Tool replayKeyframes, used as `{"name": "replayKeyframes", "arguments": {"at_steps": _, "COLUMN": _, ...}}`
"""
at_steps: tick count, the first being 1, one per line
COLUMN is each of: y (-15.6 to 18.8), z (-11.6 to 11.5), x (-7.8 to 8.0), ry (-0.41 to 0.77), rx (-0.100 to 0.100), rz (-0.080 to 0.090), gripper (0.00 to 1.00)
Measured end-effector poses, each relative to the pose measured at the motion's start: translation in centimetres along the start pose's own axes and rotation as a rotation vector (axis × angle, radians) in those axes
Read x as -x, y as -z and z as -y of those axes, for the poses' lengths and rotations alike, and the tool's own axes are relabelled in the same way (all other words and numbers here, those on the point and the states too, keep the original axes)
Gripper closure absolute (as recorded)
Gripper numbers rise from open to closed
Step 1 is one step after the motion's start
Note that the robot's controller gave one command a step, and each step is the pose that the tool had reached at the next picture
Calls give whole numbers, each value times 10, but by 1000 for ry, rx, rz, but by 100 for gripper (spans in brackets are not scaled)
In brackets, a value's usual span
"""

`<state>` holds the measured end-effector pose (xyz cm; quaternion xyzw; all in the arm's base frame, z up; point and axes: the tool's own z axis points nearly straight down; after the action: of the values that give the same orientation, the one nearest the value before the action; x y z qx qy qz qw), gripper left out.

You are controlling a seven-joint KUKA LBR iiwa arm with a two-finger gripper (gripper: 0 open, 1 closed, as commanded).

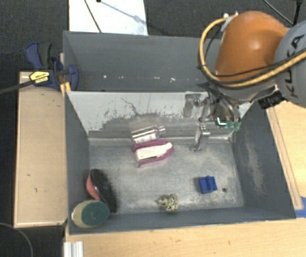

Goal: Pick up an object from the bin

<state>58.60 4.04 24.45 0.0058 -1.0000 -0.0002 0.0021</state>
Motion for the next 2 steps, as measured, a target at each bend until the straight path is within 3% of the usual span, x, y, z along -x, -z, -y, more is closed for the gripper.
{"name": "replayKeyframes", "arguments": {"at_steps": 1, "y": -117, "z": 29, "x": -50, "ry": 79, "rx": 0, "rz": -3, "gripper": 0}}
{"name": "replayKeyframes", "arguments": {"at_steps": 2, "y": -167, "z": 84, "x": -77, "ry": 115, "rx": -1, "rz": -1, "gripper": 0}}
